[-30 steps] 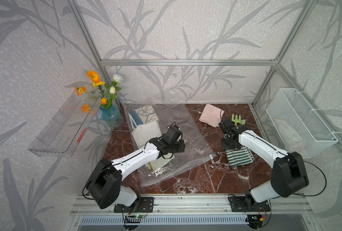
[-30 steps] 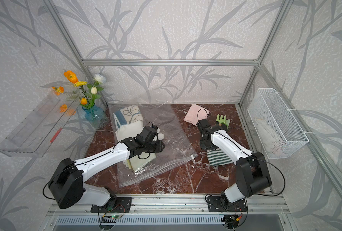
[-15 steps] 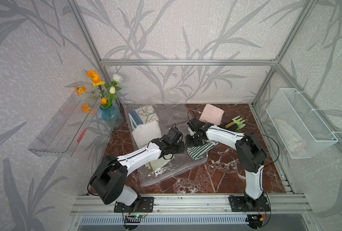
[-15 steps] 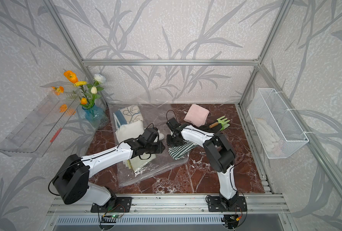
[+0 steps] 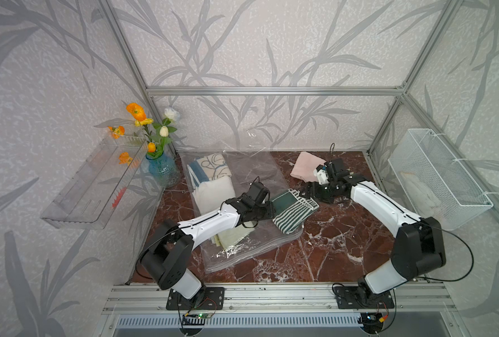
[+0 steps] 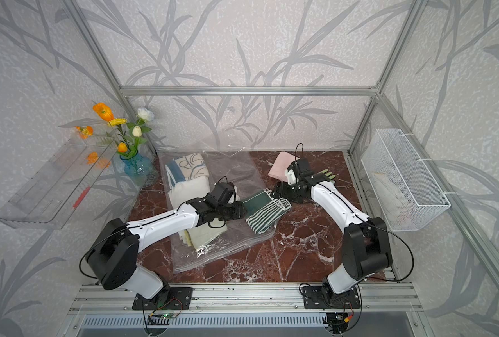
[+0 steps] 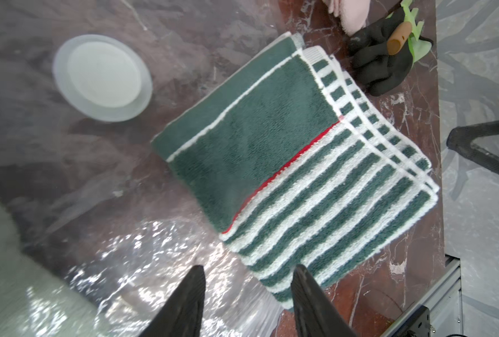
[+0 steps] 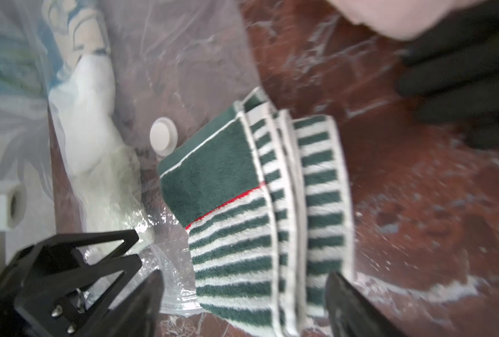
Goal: Place the folded towel into the vacuum bag
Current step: Place the towel in the vacuum bag, then pick up the towel from the vacuum bag.
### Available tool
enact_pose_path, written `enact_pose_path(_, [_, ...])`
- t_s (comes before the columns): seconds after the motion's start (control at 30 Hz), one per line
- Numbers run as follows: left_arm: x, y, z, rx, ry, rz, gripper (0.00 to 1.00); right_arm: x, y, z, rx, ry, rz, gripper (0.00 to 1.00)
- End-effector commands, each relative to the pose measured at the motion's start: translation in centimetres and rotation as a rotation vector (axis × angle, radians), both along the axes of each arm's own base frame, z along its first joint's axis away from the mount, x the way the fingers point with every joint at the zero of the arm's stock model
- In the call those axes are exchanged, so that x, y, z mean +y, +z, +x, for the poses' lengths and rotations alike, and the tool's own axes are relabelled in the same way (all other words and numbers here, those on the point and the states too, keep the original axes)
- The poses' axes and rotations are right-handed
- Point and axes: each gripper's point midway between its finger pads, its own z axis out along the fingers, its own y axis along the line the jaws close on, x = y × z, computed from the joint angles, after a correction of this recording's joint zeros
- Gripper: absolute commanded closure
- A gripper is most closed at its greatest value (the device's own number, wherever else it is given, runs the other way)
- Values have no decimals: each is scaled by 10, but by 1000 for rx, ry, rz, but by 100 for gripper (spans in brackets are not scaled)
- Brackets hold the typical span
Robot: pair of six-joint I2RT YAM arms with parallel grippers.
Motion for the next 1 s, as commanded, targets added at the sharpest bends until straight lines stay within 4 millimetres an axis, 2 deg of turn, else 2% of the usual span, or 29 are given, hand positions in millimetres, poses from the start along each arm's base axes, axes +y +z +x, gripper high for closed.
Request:
enact_pose_path(0.0, [-24, -1, 4, -6, -55, -17, 50, -22, -36, -15, 122, 10, -72, 1])
enact_pose_path(0.07, [-30, -7, 6, 5, -68, -16, 51, -8, -39, -4, 135, 30, 1, 0])
enact_pose_path(0.13, [-30, -9, 7, 7, -70, -9, 51, 3, -55, 0, 196, 56, 49, 0])
enact_pose_path(0.27, [-27, -17, 7, 8, -65, 8, 51, 16, -77, -2, 260, 70, 123, 0])
enact_pose_path(0.37, [-25, -24, 5, 18, -63, 15, 52, 27, -81, -4, 281, 82, 194, 1])
enact_pose_path(0.43, [-25, -26, 5, 21, -64, 14, 52, 34, -77, -9, 275, 106, 195, 11])
enact_pose_path(0.5, [-23, -27, 4, 22, -64, 18, 52, 36, -72, -14, 257, 135, 131, 24])
enact_pose_path(0.6, [-17, -31, 5, 29, -44, 12, 53, 29, -66, -20, 213, 167, -41, 59])
enact_pose_path(0.67, [-9, -35, 5, 34, -16, 6, 53, 38, -53, -25, 149, 219, -128, 78])
enact_pose_path(0.73, [-1, -36, 5, 34, 3, 9, 54, 59, -33, -30, 81, 270, -128, 89])
enact_pose_path(0.87, [24, -27, 2, 17, 68, 20, 55, 115, 18, -35, -47, 307, 23, 100])
enact_pose_path(0.97, [50, -9, -1, -24, 134, 39, 56, 150, 57, -34, -93, 287, 258, 100])
